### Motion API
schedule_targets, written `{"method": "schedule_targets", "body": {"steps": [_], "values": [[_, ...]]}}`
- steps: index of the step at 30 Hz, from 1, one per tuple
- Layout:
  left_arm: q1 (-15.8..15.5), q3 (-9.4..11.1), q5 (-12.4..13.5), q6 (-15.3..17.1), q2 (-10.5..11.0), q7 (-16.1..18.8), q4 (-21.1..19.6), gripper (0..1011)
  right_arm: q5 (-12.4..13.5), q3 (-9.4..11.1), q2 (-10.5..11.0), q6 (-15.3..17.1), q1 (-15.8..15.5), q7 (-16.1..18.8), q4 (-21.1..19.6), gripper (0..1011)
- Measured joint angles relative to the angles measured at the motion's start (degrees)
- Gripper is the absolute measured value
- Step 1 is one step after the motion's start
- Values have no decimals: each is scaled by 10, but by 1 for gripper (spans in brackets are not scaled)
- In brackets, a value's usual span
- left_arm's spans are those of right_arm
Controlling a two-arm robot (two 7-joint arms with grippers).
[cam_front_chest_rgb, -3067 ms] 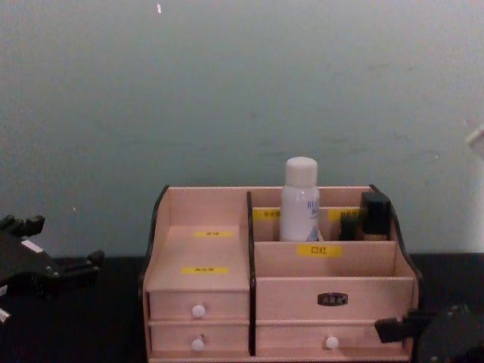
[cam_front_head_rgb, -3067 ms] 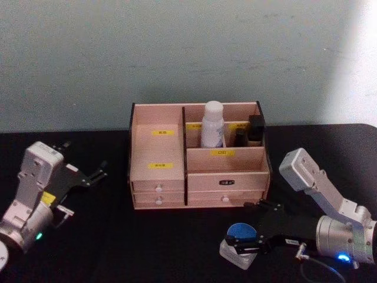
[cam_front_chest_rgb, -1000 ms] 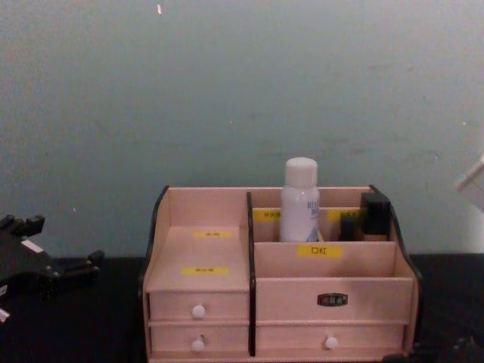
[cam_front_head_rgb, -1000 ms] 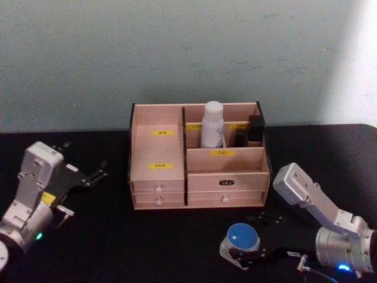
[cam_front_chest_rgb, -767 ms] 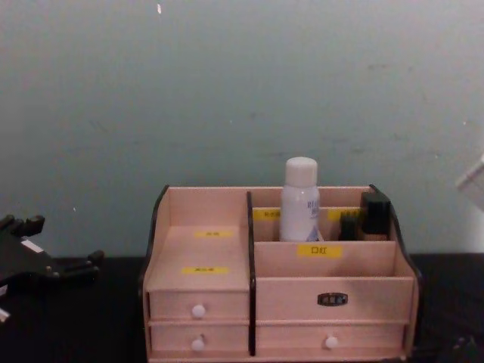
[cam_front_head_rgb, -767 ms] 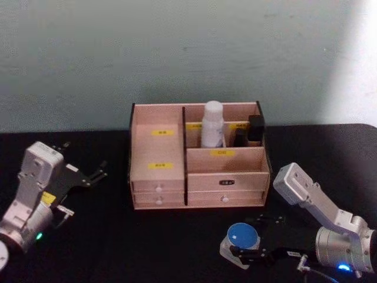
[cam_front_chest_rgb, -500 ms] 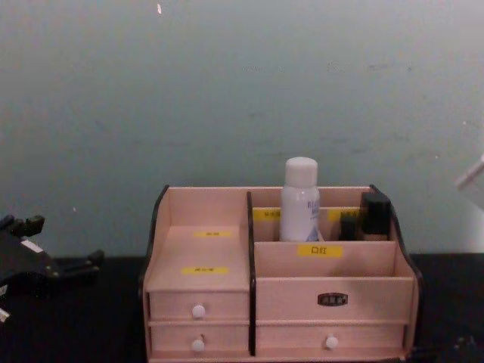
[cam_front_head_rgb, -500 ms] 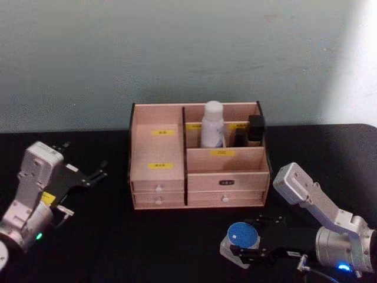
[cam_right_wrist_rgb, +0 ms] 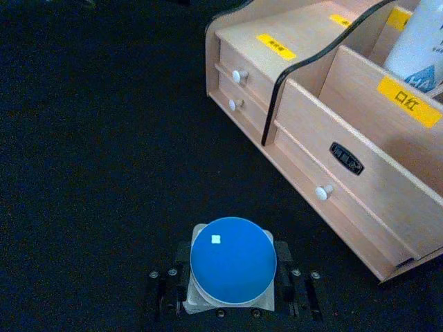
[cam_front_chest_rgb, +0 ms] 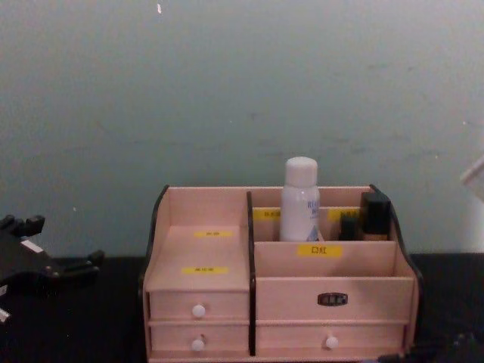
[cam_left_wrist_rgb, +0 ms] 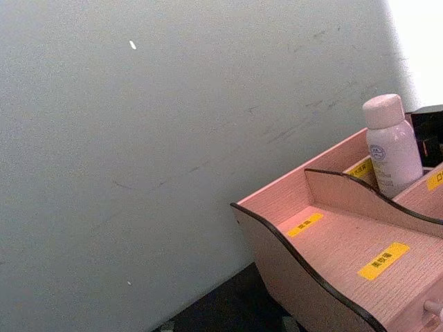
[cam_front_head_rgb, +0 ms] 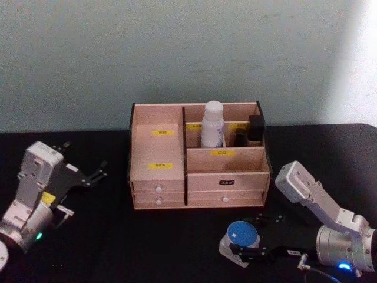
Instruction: Pick up the facial cleanser and watermelon frost from the table and place them into the tiered storage box.
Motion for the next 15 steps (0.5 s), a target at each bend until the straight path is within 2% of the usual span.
{"method": "schedule_targets", "body": {"steps": [15], "values": [[0,0,0,0,0,0,0,1001,33,15,0,-21,9,13,1,726]]}}
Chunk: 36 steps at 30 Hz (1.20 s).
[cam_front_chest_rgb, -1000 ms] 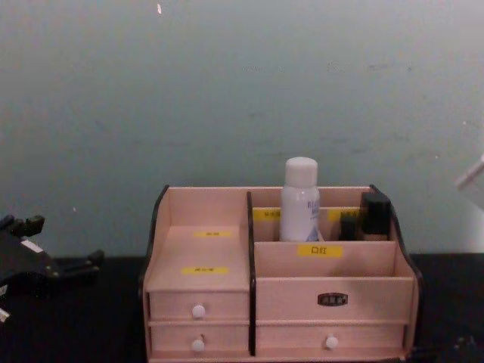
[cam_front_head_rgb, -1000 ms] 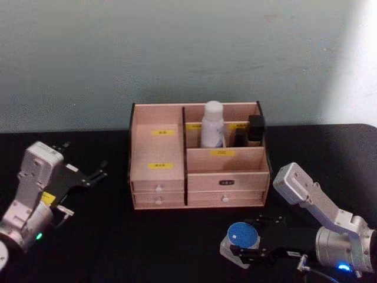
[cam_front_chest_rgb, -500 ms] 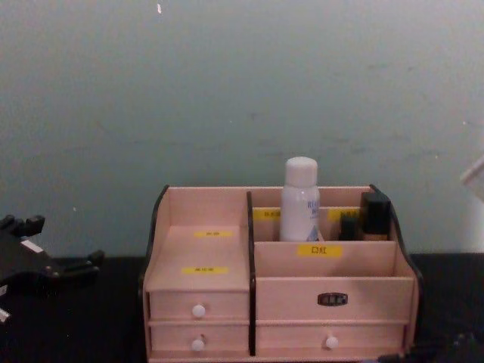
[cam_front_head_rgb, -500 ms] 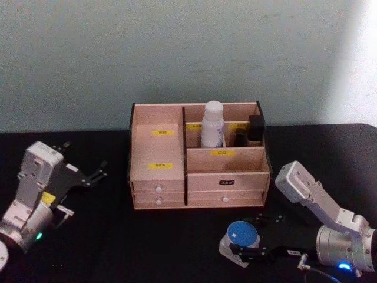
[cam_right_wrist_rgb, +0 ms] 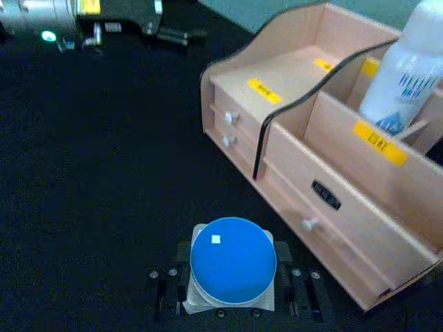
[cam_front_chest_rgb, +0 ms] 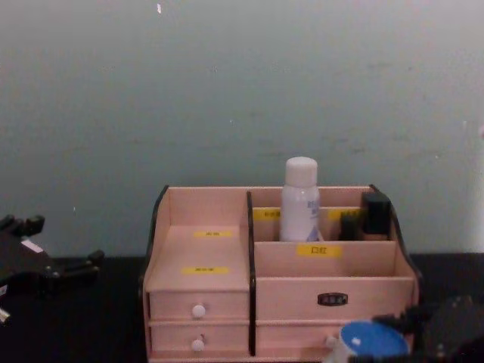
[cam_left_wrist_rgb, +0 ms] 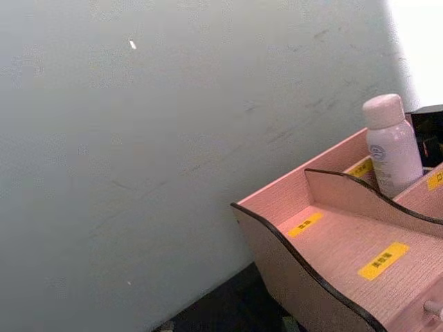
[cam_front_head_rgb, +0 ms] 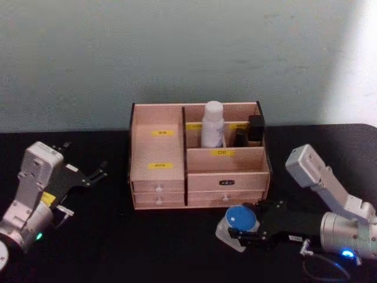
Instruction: Pick up the facial cleanser and watermelon frost from the table and place them into the tiered storage box.
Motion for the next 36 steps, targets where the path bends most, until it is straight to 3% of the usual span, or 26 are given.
{"method": "schedule_targets", "body": {"steps": [22,30,36], "values": [[0,0,0,0,0,0,0,1001,30,8,7,-12,16,-11,-26,726],[0,0,0,0,0,0,0,1001,32,2,-1,-15,35,-11,-26,726],[0,0,0,0,0,0,0,1001,26,-11,-22,-13,65,-14,-9,726]]}}
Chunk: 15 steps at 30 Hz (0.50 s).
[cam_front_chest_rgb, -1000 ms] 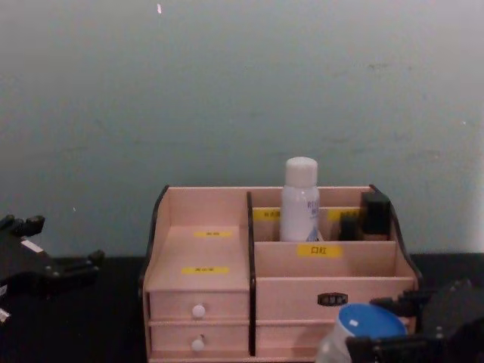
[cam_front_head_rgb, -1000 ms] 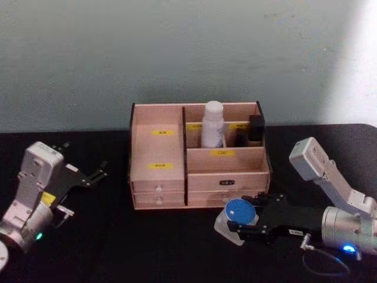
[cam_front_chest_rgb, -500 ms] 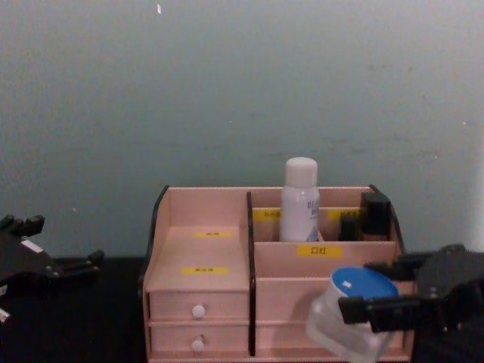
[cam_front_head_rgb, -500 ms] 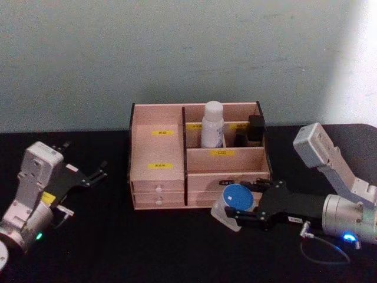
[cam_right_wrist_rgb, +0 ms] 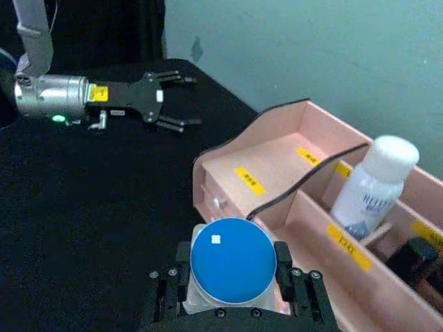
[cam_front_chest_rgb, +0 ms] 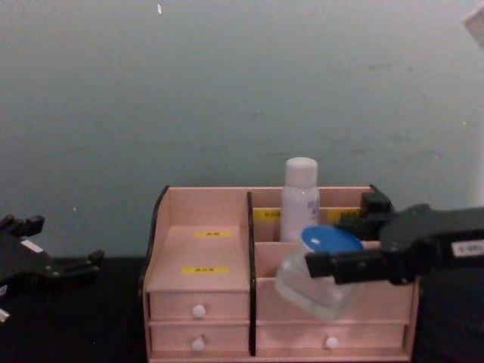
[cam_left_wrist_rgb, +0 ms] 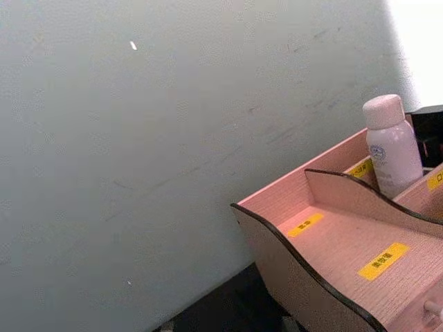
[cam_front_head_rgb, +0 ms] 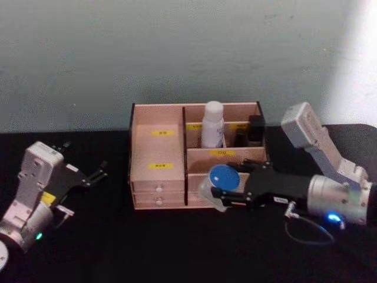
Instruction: Pick up the facial cleanser and watermelon frost from the table and place them into the tiered storage box.
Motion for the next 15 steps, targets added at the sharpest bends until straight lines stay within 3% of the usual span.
{"method": "schedule_targets", "body": {"steps": [15], "values": [[0,0,0,0,0,0,0,1001,-28,-36,-73,12,86,-8,80,726]]}}
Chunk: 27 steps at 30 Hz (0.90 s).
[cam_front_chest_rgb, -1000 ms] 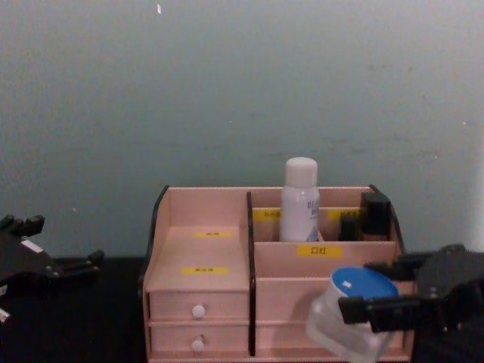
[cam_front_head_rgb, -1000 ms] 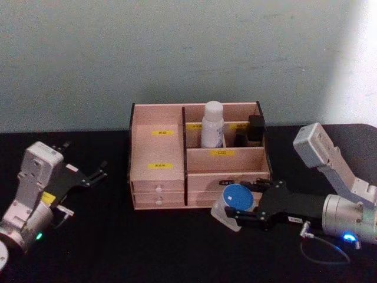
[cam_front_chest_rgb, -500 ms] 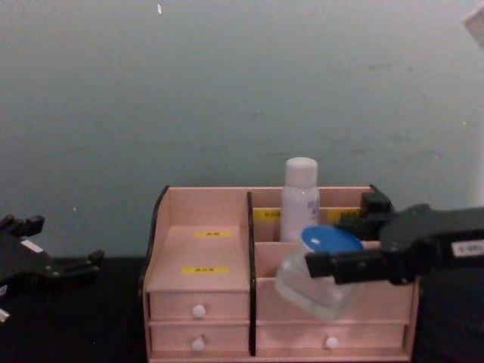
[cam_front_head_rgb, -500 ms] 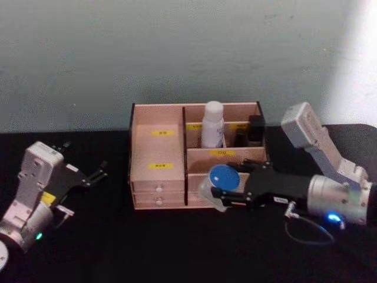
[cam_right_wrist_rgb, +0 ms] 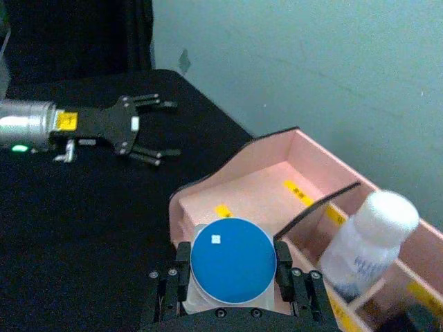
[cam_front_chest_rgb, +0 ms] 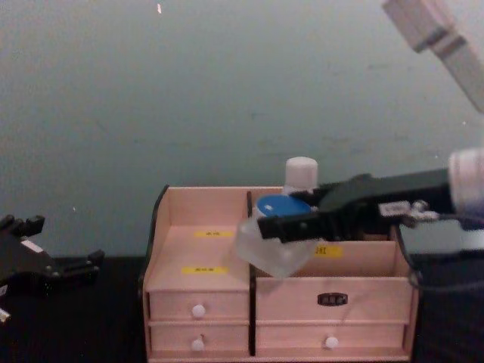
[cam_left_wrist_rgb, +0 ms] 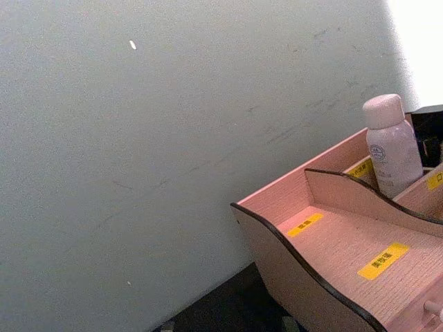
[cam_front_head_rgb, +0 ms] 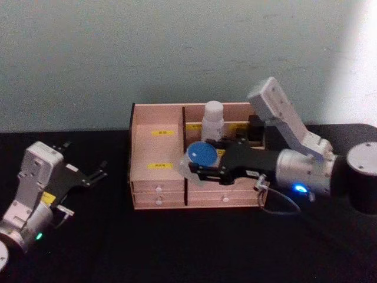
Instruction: Pick up the facial cleanser and watermelon frost from the table and place them into the tiered storage box.
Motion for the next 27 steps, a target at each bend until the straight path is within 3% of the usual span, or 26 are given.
{"method": "schedule_targets", "body": {"steps": [16,27], "values": [[0,0,0,0,0,0,0,1001,-43,-33,-109,-7,104,-6,137,726],[0,0,0,0,0,0,0,1001,-63,-37,-170,-29,144,-8,243,726]]}}
